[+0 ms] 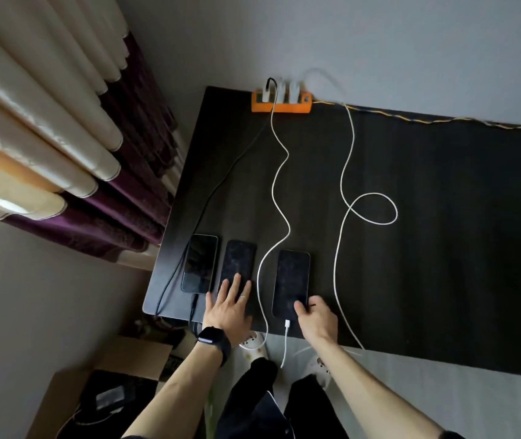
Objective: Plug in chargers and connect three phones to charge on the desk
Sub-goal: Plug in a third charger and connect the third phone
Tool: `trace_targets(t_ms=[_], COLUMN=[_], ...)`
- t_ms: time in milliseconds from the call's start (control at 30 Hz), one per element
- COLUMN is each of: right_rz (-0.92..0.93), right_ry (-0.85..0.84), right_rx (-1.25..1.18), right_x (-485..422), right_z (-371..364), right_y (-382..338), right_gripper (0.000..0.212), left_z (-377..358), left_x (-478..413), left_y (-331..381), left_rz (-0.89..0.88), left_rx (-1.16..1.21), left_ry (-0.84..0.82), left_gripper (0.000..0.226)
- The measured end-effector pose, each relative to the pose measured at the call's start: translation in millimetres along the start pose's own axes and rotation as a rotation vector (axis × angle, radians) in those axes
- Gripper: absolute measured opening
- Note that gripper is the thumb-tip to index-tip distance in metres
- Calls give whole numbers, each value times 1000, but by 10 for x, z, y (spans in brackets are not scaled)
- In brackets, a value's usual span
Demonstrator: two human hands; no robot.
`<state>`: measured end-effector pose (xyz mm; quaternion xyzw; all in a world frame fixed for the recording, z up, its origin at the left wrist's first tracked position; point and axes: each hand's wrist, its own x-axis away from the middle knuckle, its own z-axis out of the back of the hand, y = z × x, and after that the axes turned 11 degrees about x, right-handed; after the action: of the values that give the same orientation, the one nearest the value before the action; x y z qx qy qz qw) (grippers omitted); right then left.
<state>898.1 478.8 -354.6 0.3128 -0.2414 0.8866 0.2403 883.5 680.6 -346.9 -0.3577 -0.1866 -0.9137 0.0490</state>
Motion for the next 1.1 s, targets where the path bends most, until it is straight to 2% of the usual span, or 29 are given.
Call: trace_targets(t_ms=[133,333,467,533,600,667,733,833,1000,1100], right_rz=[16,55,64,95,105,31,-32,16,82,88], right_ry=[41,122,142,242,412,493,424,312,264,233], right_rx=[46,45,128,196,290,324,306,288,288,321], right_x=[-54,-21,35,73,86,69,34,-1,3,-31], right_z=[-85,-147,-173,-115,-26,71,145,166,163,197], right_y=[-92,-168,-155,-100,18,170,306,399,349,386], right_gripper=[36,30,40,45,49,49,38,26,23,31], left_z=[21,66,59,55,42,36,41,59,99,118], left_x=[-15,-13,4,-5,-14,-10,-12,-18,-14,12], left_y=[-17,-22,-40,-66,-99,-127,-144,-137,-92,-32], left_rz=[-13,-19,-19,-26,-43,-58,-63,-57,-43,-18], left_rx=[-9,-29,-37,-56,-81,-103,-116,-125,-125,-101], left_ry=[-8,-32,-51,-53,-45,-31,-29,-35,-45,-21], left_gripper=[79,80,80,79,76,75,74,74,74,72])
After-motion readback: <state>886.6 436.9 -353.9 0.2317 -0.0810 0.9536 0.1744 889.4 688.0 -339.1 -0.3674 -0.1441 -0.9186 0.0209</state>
